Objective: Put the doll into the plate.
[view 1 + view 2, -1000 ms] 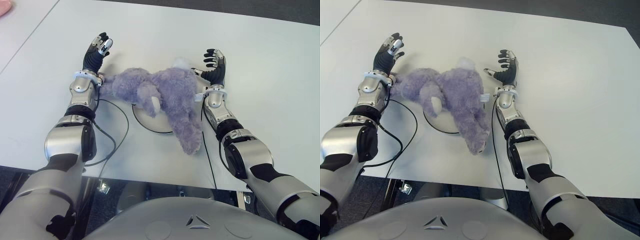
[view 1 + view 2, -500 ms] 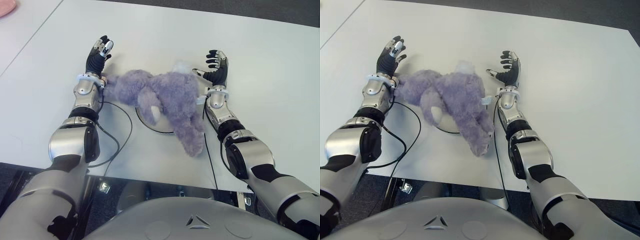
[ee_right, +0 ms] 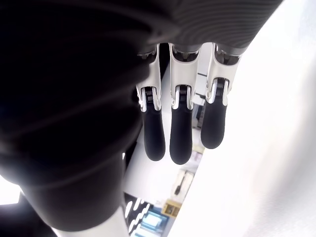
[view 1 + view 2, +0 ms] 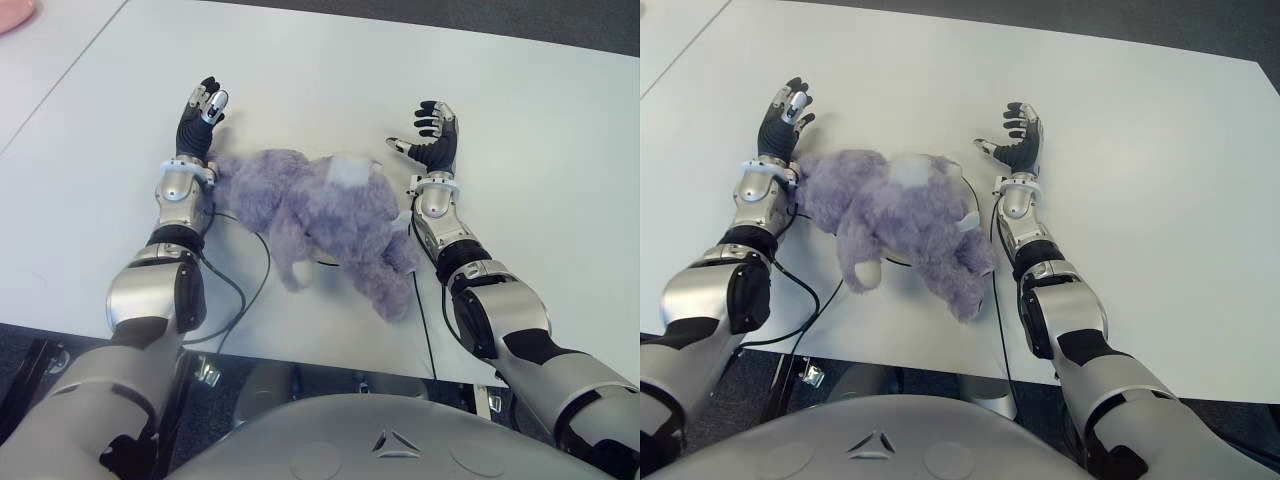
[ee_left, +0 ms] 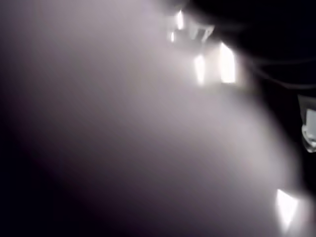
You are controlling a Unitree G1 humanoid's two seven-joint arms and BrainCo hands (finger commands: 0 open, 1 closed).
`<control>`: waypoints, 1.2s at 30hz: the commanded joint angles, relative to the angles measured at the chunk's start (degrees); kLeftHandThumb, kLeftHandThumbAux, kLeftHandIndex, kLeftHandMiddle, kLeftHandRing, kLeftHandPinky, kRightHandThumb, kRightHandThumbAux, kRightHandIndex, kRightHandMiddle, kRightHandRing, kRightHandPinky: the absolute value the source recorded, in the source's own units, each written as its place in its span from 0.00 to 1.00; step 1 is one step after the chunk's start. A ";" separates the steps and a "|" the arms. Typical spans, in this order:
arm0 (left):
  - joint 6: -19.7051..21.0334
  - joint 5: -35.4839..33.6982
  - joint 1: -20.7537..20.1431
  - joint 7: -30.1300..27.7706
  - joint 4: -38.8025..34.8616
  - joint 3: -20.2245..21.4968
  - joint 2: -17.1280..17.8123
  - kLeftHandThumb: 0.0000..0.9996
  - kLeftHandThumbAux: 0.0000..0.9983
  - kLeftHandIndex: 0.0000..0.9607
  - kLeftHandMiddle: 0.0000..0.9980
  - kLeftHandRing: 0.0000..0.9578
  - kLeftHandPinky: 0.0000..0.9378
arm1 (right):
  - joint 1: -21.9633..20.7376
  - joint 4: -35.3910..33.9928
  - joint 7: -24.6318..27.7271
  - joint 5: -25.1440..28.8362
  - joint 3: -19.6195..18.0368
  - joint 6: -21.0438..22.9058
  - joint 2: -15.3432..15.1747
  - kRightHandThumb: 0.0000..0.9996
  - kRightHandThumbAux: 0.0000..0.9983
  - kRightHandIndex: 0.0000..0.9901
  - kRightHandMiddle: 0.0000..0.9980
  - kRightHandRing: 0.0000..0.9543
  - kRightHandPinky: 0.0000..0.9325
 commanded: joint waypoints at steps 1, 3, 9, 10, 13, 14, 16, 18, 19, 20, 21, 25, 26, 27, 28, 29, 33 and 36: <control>-3.06 1.36 12.38 1.86 3.01 -1.49 -8.09 0.00 0.42 0.00 0.00 0.00 0.00 | 22.66 10.69 1.32 -0.04 0.30 -0.48 4.75 0.00 1.00 0.28 0.36 0.39 0.39; -4.67 1.85 13.10 2.40 2.85 -1.97 -8.90 0.00 0.41 0.00 0.00 0.00 0.00 | 22.71 10.68 0.85 -0.17 0.36 -0.57 4.81 0.00 1.00 0.29 0.36 0.39 0.39; -5.94 2.65 14.92 4.03 2.80 -2.77 -10.63 0.00 0.41 0.00 0.00 0.00 0.00 | 22.68 10.64 1.18 0.02 0.19 -0.33 4.97 0.03 1.00 0.29 0.36 0.39 0.40; -5.74 2.56 15.22 4.11 2.93 -2.69 -10.82 0.00 0.41 0.00 0.00 0.00 0.00 | 22.67 10.63 1.13 -0.05 0.25 -0.34 5.00 0.05 1.00 0.29 0.36 0.39 0.40; -5.06 2.16 15.88 4.13 3.32 -2.30 -11.31 0.00 0.41 0.00 0.00 0.00 0.00 | 22.66 10.57 0.91 -0.25 0.38 -0.51 5.09 0.08 1.00 0.29 0.36 0.39 0.40; -4.83 2.05 16.00 4.11 3.40 -2.18 -11.40 0.00 0.41 0.00 0.00 0.00 0.00 | 22.68 10.56 0.82 -0.30 0.41 -0.57 5.12 0.08 1.00 0.29 0.36 0.39 0.40; -3.93 1.71 16.14 4.06 3.60 -1.85 -11.59 0.00 0.41 0.00 0.00 0.00 0.00 | 22.73 10.52 0.63 -0.37 0.45 -0.74 5.19 0.09 1.00 0.29 0.36 0.39 0.39; -2.15 1.19 16.20 4.07 3.93 -1.35 -11.83 0.00 0.42 0.00 0.00 0.00 0.00 | 22.84 10.47 0.51 -0.39 0.44 -1.01 5.31 0.09 1.00 0.29 0.36 0.39 0.39; -0.69 1.13 16.19 4.33 4.22 -1.23 -11.83 0.00 0.42 0.00 0.00 0.00 0.00 | 22.88 10.46 0.42 -0.43 0.47 -1.02 5.34 0.09 1.00 0.29 0.36 0.39 0.39; 0.21 1.14 16.18 4.54 4.39 -1.21 -11.80 0.00 0.42 0.00 0.00 0.00 0.00 | 22.91 10.45 0.38 -0.47 0.49 -0.99 5.35 0.09 1.00 0.29 0.36 0.39 0.39; 1.52 1.32 16.20 5.02 4.62 -1.31 -11.72 0.00 0.42 0.00 0.00 0.00 0.00 | 22.92 10.45 0.30 -0.51 0.51 -0.89 5.35 0.09 1.00 0.29 0.36 0.39 0.39; 4.34 1.81 16.33 6.23 4.90 -1.66 -11.55 0.00 0.44 0.00 0.00 0.00 0.00 | 22.94 10.43 0.27 -0.56 0.55 -0.61 5.40 0.07 1.00 0.29 0.36 0.39 0.39; 4.72 1.87 16.34 6.37 4.89 -1.70 -11.55 0.00 0.44 0.00 0.00 0.00 0.00 | 22.93 10.43 0.29 -0.55 0.54 -0.59 5.40 0.07 1.00 0.29 0.36 0.39 0.39; 4.91 1.90 16.35 6.44 4.85 -1.71 -11.55 0.00 0.44 0.00 0.00 0.00 0.00 | 22.93 10.42 0.29 -0.56 0.54 -0.59 5.40 0.07 1.00 0.29 0.36 0.39 0.39; 5.62 1.89 16.35 6.53 4.88 -1.70 -11.49 0.00 0.45 0.00 0.00 0.00 0.00 | 22.93 10.41 0.25 -0.60 0.58 -0.58 5.44 0.07 1.00 0.29 0.36 0.39 0.39; 6.40 1.83 16.31 6.58 4.92 -1.65 -11.45 0.00 0.45 0.00 0.00 0.00 0.00 | 22.91 10.39 0.23 -0.66 0.65 -0.56 5.46 0.07 1.00 0.29 0.36 0.40 0.39; 8.10 1.89 16.43 6.65 5.14 -1.58 -11.33 0.00 0.46 0.00 0.01 0.00 0.00 | 22.95 10.35 0.42 -0.60 0.62 -0.67 5.53 0.07 1.00 0.29 0.36 0.40 0.40; 8.60 2.07 16.49 6.75 5.23 -1.73 -11.28 0.00 0.46 0.00 0.01 0.00 0.00 | 22.99 10.34 0.47 -0.64 0.67 -0.72 5.52 0.07 1.00 0.29 0.36 0.40 0.41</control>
